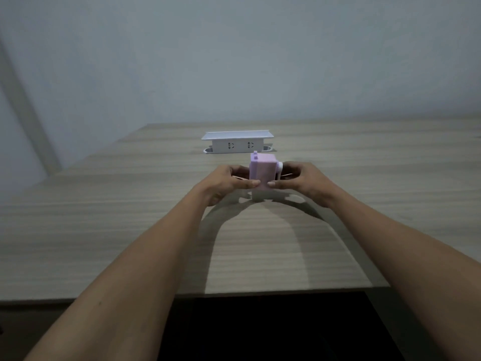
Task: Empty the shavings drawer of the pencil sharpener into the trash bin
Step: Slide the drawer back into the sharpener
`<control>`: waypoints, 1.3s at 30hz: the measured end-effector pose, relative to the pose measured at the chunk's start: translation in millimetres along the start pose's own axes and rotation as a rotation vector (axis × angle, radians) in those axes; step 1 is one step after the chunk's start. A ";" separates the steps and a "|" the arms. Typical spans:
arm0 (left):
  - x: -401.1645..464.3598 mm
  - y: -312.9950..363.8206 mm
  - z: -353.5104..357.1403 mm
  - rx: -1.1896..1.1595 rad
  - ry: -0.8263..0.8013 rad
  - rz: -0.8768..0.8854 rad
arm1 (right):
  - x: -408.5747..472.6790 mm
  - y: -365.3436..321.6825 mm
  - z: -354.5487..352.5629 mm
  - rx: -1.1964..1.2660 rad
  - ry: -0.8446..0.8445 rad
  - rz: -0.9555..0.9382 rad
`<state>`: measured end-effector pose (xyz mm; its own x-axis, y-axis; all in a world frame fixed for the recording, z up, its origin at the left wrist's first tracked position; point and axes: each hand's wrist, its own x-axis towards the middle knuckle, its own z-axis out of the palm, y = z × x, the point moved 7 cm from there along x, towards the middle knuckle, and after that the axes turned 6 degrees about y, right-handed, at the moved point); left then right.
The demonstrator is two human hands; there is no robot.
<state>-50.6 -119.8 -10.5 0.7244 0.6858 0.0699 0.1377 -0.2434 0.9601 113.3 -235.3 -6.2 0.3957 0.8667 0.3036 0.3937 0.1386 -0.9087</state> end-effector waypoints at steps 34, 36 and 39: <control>282.3 -52.9 -9.6 0.039 0.024 -0.029 | 239.9 109.5 -51.3 -0.078 0.040 0.091; 289.2 -55.4 -10.2 0.040 0.022 -0.029 | 244.4 114.0 -52.0 -0.072 0.043 0.089; 291.3 -54.7 -10.1 0.050 0.012 -0.033 | 246.3 113.9 -54.3 -0.080 0.045 0.090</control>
<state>146.0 100.2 -39.9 0.7106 0.7023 0.0424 0.1949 -0.2544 0.9473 300.7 -32.0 -19.4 0.4683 0.8514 0.2361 0.4191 0.0212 -0.9077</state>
